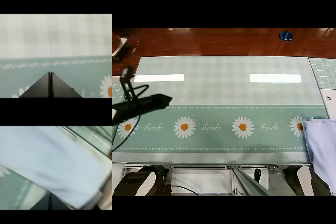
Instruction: Fold the shirts.
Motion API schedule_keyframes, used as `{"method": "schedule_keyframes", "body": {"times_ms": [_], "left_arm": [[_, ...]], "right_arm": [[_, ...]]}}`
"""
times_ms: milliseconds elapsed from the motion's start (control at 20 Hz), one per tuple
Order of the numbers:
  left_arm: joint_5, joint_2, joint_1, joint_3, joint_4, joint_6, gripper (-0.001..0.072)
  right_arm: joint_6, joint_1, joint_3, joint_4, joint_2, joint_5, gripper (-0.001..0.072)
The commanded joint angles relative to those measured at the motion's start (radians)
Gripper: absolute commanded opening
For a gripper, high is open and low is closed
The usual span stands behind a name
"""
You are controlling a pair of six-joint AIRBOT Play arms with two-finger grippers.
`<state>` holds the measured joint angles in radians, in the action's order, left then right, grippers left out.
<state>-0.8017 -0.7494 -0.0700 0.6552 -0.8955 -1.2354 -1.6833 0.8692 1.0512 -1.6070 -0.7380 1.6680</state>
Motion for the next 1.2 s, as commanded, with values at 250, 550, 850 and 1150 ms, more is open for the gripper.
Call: {"method": "schedule_keyframes", "body": {"times_ms": [250, 550, 850, 1150], "left_arm": [[-0.044, -0.234, 0.203, 0.460, 0.063, 0.012, 0.0016], [-0.063, -0.438, 0.317, 0.408, -0.230, -0.258, 0.0016], [-0.063, -0.473, 0.294, 0.408, -0.231, -0.259, 0.0017], [-0.063, -0.473, 0.294, 0.408, -0.231, -0.259, 0.0017]], "right_arm": [[0.080, -0.769, 0.171, 0.411, -0.239, -0.577, 0.0028], [-0.081, -1.152, 0.104, 0.068, -0.580, -0.542, 0.0027], [-0.107, -1.151, 0.105, 0.053, -0.623, -0.536, 0.0028], [-0.107, -1.151, 0.105, 0.053, -0.623, -0.536, 0.0028]]}}
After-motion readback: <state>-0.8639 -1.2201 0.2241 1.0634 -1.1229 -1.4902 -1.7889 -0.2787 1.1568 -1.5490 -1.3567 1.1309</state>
